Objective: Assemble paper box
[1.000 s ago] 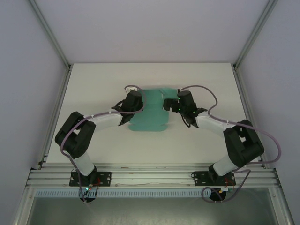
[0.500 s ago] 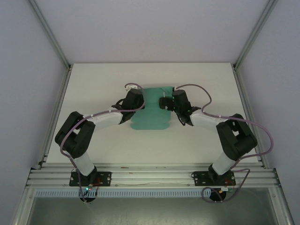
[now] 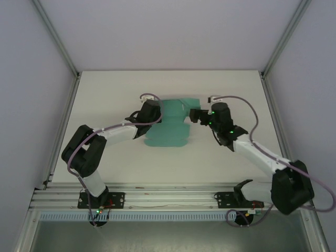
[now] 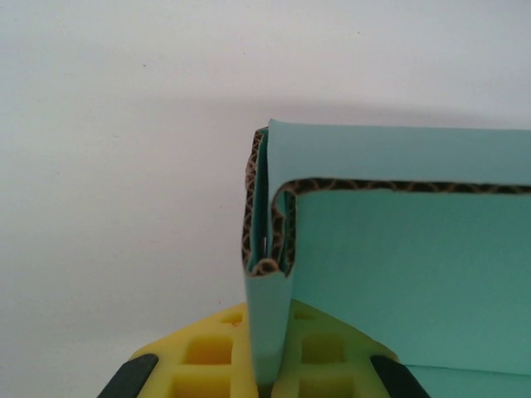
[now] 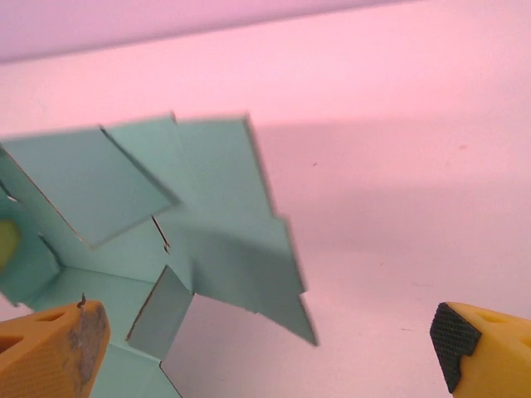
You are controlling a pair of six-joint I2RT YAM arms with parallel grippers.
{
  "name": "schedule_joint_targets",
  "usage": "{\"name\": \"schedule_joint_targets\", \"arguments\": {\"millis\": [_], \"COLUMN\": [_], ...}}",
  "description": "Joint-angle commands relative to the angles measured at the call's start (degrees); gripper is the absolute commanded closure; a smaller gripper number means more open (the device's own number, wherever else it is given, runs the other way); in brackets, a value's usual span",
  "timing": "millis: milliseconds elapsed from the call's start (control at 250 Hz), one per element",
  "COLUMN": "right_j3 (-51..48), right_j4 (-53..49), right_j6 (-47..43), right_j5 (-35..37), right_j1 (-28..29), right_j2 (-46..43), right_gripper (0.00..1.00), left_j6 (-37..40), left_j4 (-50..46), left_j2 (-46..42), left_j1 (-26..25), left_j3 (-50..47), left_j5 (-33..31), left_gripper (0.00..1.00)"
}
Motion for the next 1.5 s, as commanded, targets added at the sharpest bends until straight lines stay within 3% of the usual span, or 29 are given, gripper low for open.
{"name": "schedule_joint_targets", "arguments": {"millis": [0, 116, 272, 360, 472, 720, 839, 1099, 1331, 1495], "right_j3": [0.06, 3.19, 7.99, 10.59, 12.56, 15.37, 15.87, 17.85, 22.89, 28.75], "right_j4": [-5.62, -9.3, -11.96, -12.99, -12.92, -14.86, -15.42, -17.75, -20.81, -26.83], "right_j6": [-4.11, -8.79, -11.66, -12.6, -13.31, -13.28, -13.09, -10.49, -4.48, 2.91], "right_j5": [-11.82, -19.07, -26.18, -26.96, -28.67, -27.7, -26.3, -6.84, 23.73, 33.53], "right_j1": [-3.77, -6.03, -7.86, -7.86, -7.84, -7.88, -7.87, -6.26, 4.67, 8.45], "right_j2": [-1.52, 0.59, 6.94, 10.2, 13.2, 17.32, 18.48, 21.53, 27.15, 32.58], "right_gripper": [0.07, 0.13, 0.28, 0.43, 0.46, 0.83, 0.9, 1.0, 1.0, 1.0], "left_j6": [1.73, 2.64, 3.75, 3.88, 4.07, 3.66, 2.97, 0.54, -3.47, -4.39], "left_j4": [0.96, 1.18, 0.29, -0.64, -0.74, -1.87, -2.58, -7.93, -10.86, -12.8], "left_j2": [-2.38, -2.79, -2.94, -2.95, -2.96, -2.98, -2.87, -1.91, 1.43, 3.94], "left_j1": [-0.43, -0.43, -0.44, -0.44, -0.44, -0.44, -0.46, -0.44, -1.05, -1.29], "left_j3": [0.1, 0.16, 0.42, 0.9, 1.0, 1.61, 2.26, 5.97, 10.37, 13.32], "left_j5": [2.96, 5.54, 6.79, 6.87, 7.45, 6.99, 6.88, 4.42, 5.22, 5.31], "left_gripper": [1.0, 1.0, 1.0, 1.0, 1.0, 1.0, 1.0, 1.0, 1.0, 1.0]}}
